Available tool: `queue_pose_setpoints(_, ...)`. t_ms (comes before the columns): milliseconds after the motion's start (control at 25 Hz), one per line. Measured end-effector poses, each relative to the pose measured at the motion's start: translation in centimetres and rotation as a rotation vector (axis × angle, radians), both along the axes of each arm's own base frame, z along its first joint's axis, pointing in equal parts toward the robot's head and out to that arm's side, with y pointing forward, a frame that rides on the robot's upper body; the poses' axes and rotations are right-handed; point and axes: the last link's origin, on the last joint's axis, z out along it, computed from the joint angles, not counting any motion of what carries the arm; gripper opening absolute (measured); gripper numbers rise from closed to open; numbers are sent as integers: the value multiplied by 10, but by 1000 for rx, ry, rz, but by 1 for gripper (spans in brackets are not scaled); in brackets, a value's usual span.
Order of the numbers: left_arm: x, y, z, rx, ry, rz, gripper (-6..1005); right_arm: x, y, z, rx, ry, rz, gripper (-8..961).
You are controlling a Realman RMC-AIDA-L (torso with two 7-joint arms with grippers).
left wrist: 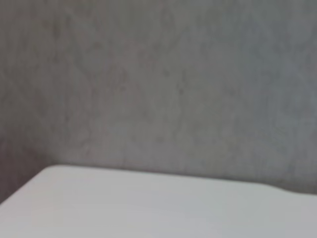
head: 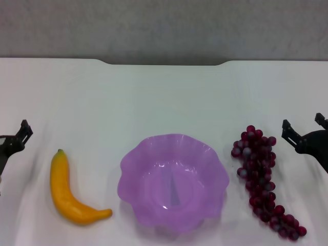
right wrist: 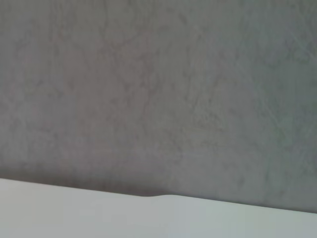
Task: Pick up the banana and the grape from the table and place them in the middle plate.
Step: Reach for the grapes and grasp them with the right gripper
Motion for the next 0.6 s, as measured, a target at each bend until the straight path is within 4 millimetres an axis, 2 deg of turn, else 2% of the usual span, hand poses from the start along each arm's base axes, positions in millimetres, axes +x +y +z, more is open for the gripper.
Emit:
queue_pose_setpoints(400, 5, 0, 0, 9, 25, -30, 902, -7, 6, -3, -15, -3, 13, 897)
queue_pose_setpoints(600, 3, -1, 0, 7, 38, -20, 902, -17, 8, -11, -39, 22, 25, 896)
